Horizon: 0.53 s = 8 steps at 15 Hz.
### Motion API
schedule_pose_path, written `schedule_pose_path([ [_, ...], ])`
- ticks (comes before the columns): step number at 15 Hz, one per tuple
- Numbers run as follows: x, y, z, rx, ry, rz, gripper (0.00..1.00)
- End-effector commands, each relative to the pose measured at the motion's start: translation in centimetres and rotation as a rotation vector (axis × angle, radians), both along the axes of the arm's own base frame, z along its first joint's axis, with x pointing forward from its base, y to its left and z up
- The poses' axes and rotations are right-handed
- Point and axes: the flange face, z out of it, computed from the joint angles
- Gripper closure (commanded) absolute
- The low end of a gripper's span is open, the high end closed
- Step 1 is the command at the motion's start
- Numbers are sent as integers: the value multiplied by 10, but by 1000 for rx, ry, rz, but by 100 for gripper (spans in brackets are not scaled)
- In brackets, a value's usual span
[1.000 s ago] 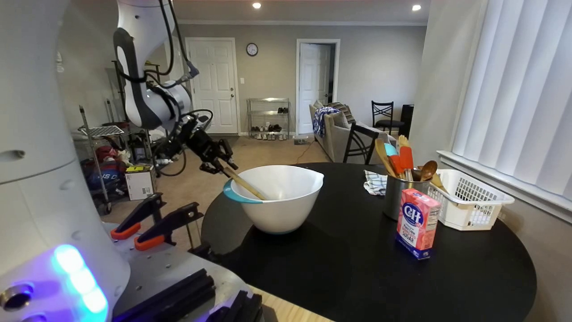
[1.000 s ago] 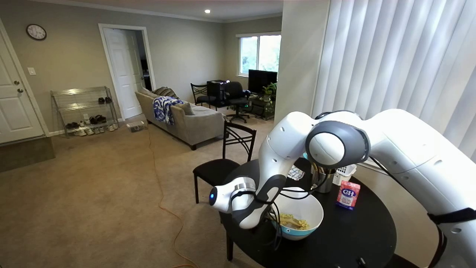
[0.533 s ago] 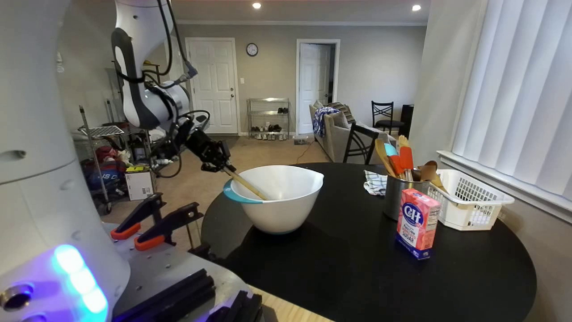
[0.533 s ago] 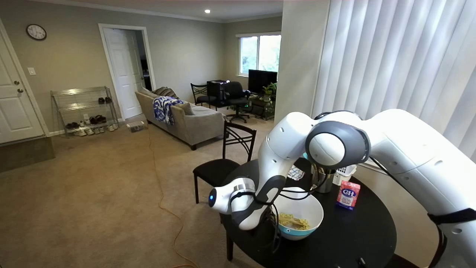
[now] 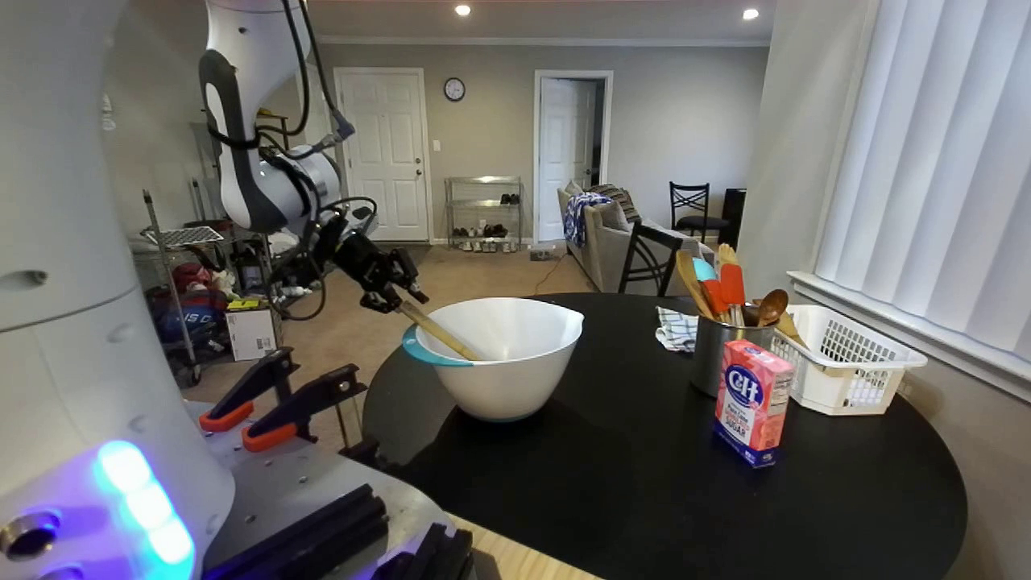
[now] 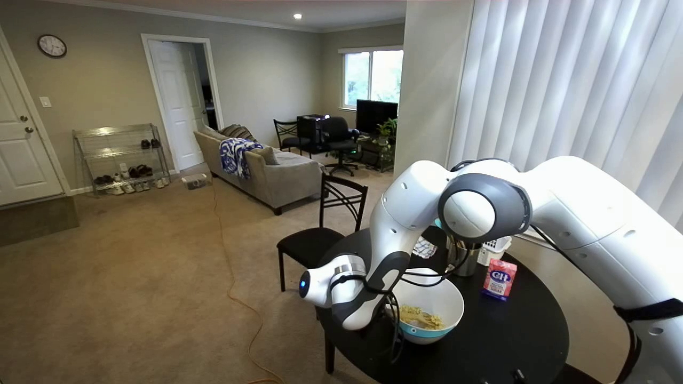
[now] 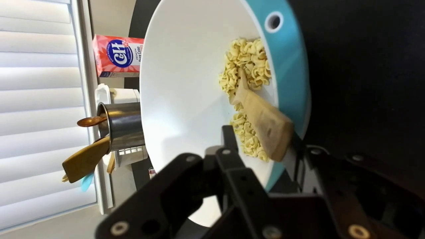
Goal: Use the wooden spoon to stir in the white bowl
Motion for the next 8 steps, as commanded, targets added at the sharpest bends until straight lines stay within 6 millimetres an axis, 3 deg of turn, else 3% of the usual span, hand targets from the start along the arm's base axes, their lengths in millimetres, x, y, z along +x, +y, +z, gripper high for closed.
schedule_pose_path([
  [1, -5, -5, 8, -13, -14, -2, 32],
  [4, -6, -4, 8, -13, -16, -1, 17],
  [7, -6, -5, 8, -17, -18, -9, 17],
  [8, -7, -5, 9, -18, -20, -16, 23],
])
